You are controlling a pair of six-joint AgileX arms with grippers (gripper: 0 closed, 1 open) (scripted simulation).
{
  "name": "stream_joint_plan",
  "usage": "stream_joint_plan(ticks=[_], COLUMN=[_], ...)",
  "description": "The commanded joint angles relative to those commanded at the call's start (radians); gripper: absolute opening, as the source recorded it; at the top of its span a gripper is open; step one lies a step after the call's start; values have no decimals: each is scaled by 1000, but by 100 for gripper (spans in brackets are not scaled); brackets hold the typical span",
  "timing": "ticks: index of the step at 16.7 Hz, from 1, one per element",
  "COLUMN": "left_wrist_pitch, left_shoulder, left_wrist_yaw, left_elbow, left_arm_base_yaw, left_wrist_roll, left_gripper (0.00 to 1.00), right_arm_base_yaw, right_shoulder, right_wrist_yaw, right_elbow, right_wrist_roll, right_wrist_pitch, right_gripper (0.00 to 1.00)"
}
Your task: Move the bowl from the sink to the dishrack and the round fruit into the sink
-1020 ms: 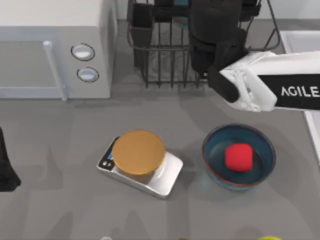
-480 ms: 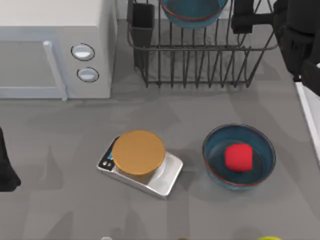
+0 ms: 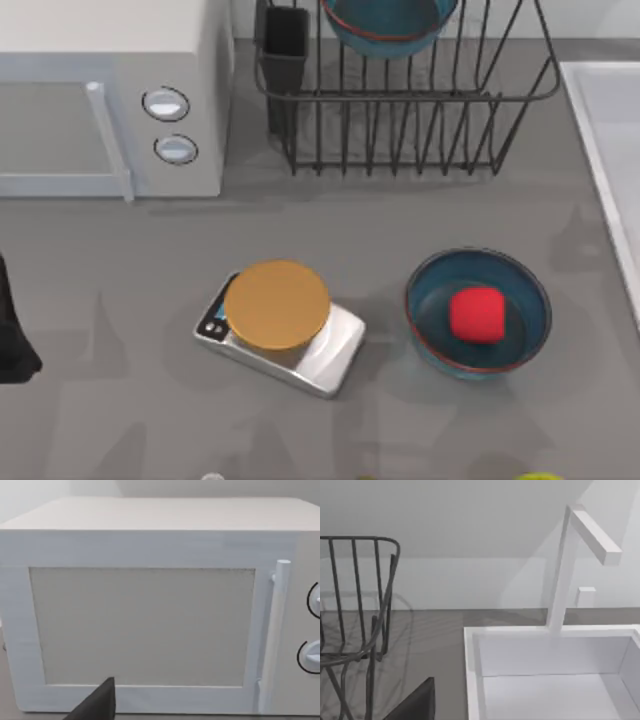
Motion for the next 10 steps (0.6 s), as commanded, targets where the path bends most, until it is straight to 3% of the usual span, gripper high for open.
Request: stream_joint_plan(ticks=[5,10], left_wrist_pitch=[0,0], left_shoulder=[0,0], left_wrist_yaw=[0,0], left_elbow=[0,0], left_arm_base_yaw=[0,0], left_wrist_roll=[0,0], left_gripper=[100,100], right_arm_base_yaw=[-97,-127], right_shoulder=[-490,-743], right_wrist_yaw=[-135,-209], right_elbow=[-295,-471], right_wrist_roll=[-6,-10], right_wrist_pitch=[-91,-97], right_gripper=[100,100])
